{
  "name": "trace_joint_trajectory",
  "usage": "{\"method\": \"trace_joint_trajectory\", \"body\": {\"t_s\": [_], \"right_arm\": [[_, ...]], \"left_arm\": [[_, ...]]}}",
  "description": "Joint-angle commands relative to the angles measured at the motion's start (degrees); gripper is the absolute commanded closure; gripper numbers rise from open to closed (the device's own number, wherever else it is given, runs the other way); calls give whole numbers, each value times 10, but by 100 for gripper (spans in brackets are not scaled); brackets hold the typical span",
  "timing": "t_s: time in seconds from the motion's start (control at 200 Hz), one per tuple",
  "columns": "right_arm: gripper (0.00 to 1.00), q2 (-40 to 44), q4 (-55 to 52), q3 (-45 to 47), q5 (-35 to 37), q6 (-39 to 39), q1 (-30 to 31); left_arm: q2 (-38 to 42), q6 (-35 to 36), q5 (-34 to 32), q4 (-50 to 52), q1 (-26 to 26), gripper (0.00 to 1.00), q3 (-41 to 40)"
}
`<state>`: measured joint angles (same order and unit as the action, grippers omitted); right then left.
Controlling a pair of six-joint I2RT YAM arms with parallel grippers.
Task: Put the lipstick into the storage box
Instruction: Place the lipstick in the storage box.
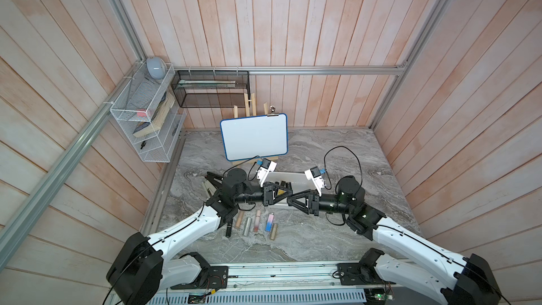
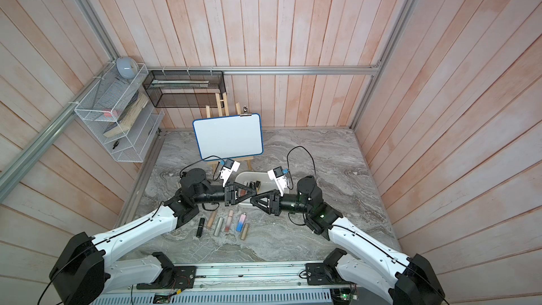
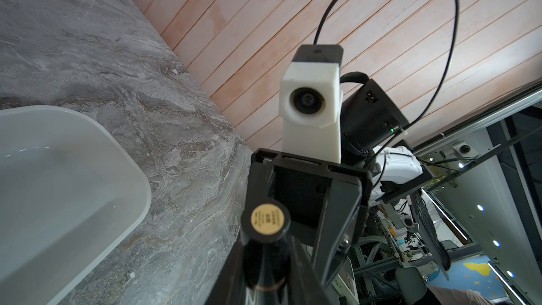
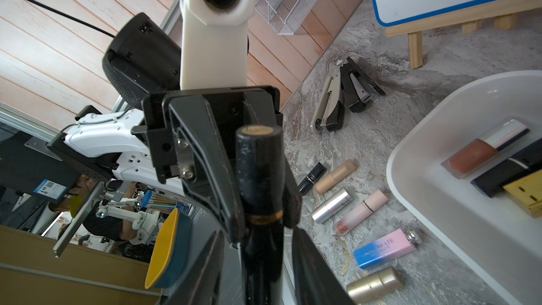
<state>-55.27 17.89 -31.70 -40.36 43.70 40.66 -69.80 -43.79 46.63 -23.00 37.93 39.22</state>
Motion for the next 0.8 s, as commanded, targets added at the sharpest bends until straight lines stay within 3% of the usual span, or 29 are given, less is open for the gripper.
{"method": "trace_joint_trajectory", "body": {"t_s": [0.0, 0.28, 0.57, 0.795], "right_arm": [[43, 7, -1, -1, 16, -4, -1], [36, 64, -130, -16, 99, -52, -25], [36, 75, -354, -38, 309, -97, -61], [36, 72, -393, -34, 337, -103, -61]], "left_arm": [[-4, 24, -4, 23, 1, 77, 18], [-46, 96, -132, 225, -8, 77, 102], [-179, 166, -300, 378, 8, 77, 224], [-307, 212, -398, 456, 38, 77, 332]]}}
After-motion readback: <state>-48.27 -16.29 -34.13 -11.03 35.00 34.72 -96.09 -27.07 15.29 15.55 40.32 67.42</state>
